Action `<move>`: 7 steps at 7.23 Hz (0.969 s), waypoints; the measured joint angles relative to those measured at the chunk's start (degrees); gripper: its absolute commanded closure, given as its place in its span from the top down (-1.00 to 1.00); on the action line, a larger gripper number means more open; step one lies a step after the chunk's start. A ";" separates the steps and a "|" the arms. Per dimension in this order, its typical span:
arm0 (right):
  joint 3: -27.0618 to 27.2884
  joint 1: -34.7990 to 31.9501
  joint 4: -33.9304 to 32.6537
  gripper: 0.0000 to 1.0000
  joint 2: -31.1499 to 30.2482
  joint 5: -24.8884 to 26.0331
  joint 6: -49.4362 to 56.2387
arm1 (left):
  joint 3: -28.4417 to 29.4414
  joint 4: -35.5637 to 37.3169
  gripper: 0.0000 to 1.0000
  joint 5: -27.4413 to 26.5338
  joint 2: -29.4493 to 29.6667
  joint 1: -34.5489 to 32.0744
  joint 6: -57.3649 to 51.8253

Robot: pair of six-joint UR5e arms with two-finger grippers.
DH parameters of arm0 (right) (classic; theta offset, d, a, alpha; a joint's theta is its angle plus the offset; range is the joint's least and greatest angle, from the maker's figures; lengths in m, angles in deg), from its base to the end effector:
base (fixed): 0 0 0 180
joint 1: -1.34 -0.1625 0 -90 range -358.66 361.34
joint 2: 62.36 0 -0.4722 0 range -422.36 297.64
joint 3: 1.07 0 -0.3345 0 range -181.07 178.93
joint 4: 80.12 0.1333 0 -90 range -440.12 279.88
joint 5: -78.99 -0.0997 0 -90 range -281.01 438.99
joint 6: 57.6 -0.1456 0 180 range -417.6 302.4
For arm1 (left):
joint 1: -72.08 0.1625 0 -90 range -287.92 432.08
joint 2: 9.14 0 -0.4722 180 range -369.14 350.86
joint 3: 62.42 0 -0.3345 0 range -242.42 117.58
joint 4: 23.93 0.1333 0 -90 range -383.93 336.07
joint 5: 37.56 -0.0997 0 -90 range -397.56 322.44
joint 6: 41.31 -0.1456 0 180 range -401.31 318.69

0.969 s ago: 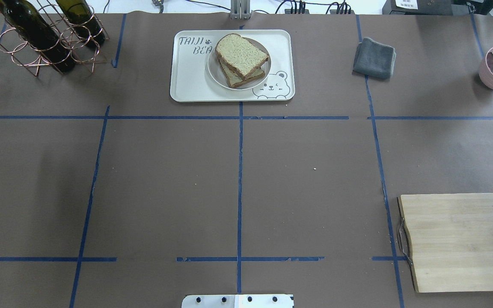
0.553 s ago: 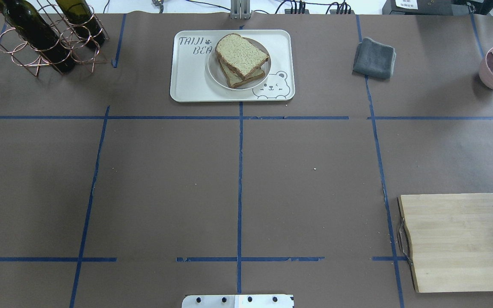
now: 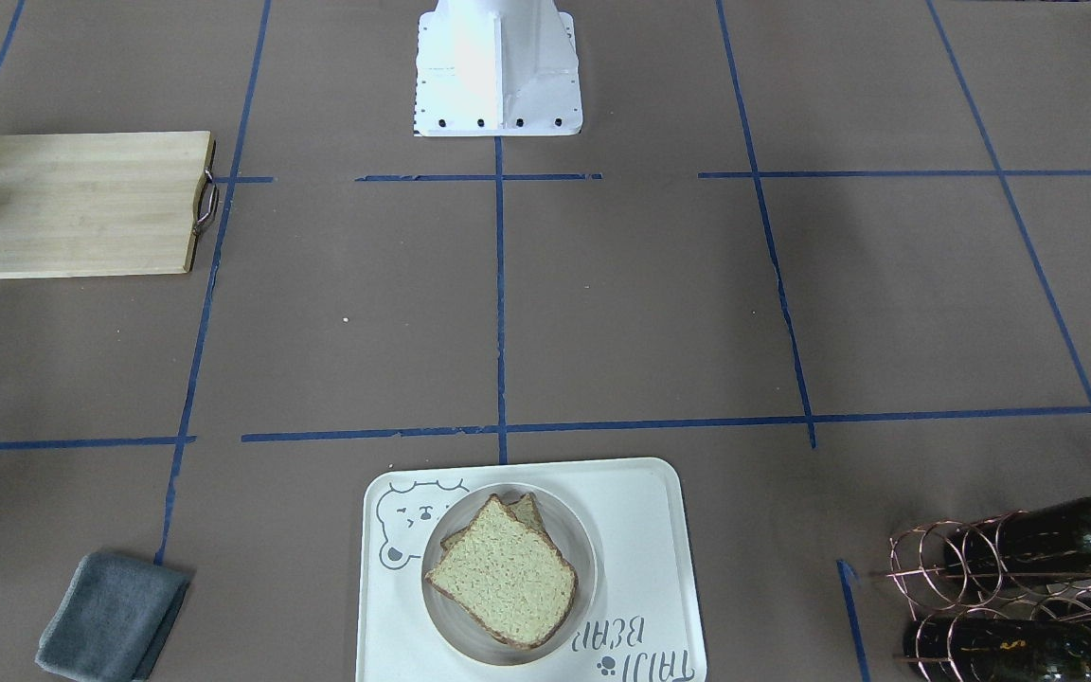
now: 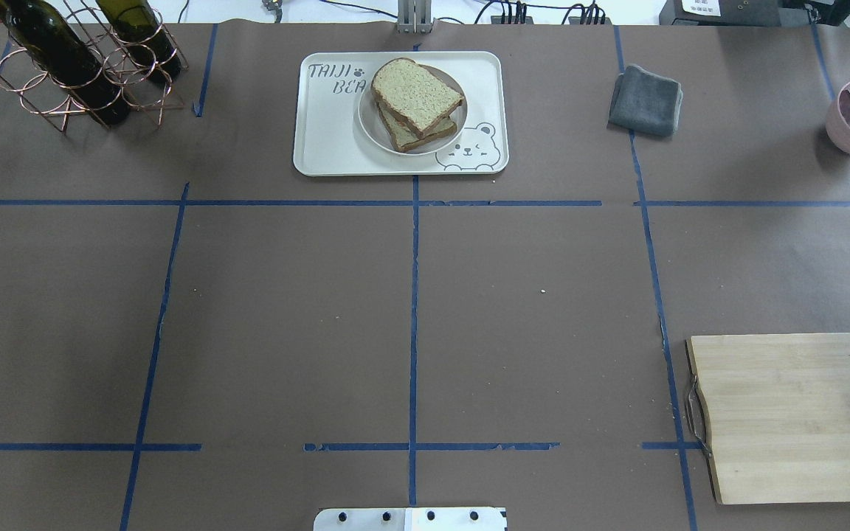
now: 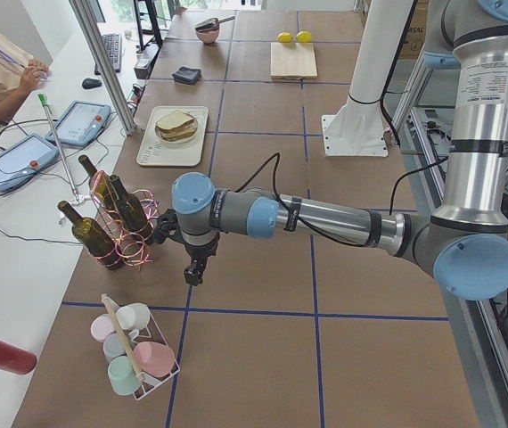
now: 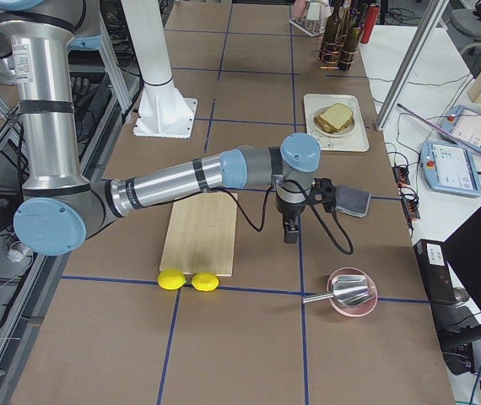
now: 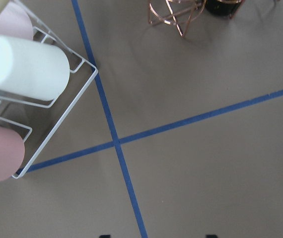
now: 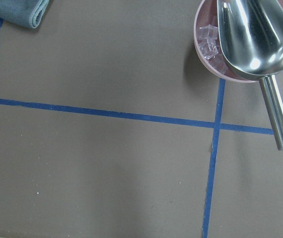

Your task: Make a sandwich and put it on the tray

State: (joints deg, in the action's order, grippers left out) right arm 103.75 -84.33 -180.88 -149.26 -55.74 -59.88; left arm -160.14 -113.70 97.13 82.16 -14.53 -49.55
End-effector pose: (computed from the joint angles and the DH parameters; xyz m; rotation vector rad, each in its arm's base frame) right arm -0.0037 -0.4567 0.6213 0.0734 -0.7853 -0.0827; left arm -0.0039 -0.4565 0.6692 0.1788 0.7736 0.2521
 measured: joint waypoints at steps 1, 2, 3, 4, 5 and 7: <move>0.26 0.03 0.11 1.00 -0.59 0.93 -0.01 | -0.12 -0.13 1.00 0.07 -0.28 0.01 0.03; 0.34 0.11 0.20 1.00 -1.49 1.44 -0.25 | -0.23 -0.24 1.00 0.16 -0.38 0.05 0.09; 0.33 0.20 0.20 1.00 -2.07 1.62 -0.67 | -0.24 -0.29 1.00 0.17 -0.46 0.07 0.09; 0.31 0.27 0.18 1.00 -2.61 1.67 -0.89 | -0.05 -0.41 1.00 0.17 -0.53 0.07 0.03; 0.46 0.29 0.22 1.00 -3.10 1.64 -0.92 | 0.27 -0.67 1.00 0.18 -0.55 0.16 -0.03; 0.74 0.44 0.26 1.00 -3.72 1.69 -0.48 | 0.23 -0.61 1.00 -0.02 -0.02 0.27 -0.01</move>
State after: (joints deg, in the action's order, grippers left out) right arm 104.49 -83.89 -180.63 -152.98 -54.05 -60.36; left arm -159.91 -114.31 97.11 82.14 -14.27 -49.55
